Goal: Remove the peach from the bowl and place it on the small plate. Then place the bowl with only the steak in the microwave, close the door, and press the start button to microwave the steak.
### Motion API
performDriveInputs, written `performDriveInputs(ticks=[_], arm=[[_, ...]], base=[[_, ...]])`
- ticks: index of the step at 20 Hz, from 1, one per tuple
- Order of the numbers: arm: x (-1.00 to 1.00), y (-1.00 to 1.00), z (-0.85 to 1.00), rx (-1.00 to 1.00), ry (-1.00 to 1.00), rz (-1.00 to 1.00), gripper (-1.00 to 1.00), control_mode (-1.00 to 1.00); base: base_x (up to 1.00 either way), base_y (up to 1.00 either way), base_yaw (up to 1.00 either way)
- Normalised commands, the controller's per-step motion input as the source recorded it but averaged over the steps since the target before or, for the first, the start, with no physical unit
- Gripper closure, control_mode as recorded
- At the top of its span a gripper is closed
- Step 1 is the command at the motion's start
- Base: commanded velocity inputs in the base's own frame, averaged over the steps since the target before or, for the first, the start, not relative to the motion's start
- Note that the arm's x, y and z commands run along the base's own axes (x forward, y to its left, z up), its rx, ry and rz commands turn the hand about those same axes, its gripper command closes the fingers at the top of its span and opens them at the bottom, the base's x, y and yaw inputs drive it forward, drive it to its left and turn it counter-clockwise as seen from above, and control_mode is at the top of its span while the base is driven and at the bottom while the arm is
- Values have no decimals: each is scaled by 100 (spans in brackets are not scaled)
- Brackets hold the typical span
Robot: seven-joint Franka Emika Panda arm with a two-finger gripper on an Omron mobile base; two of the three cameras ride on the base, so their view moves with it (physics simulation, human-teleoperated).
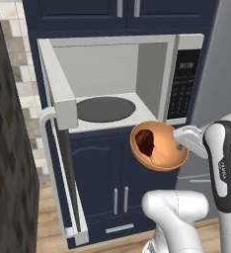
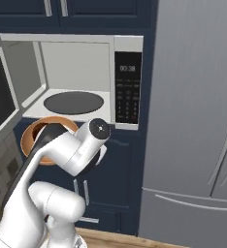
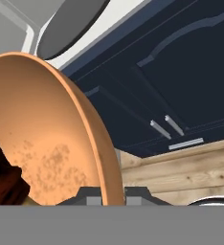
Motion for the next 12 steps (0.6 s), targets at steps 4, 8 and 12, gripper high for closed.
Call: performDriveInputs(ticks=[4, 8, 12], arm=[[0, 0, 0, 0, 0, 0, 100, 100], [17, 4, 0, 0, -1, -5, 100, -100], [79, 66, 0, 0, -1, -31, 100, -100]], base=[[0, 0, 0], [0, 0, 0], [0, 0, 0]])
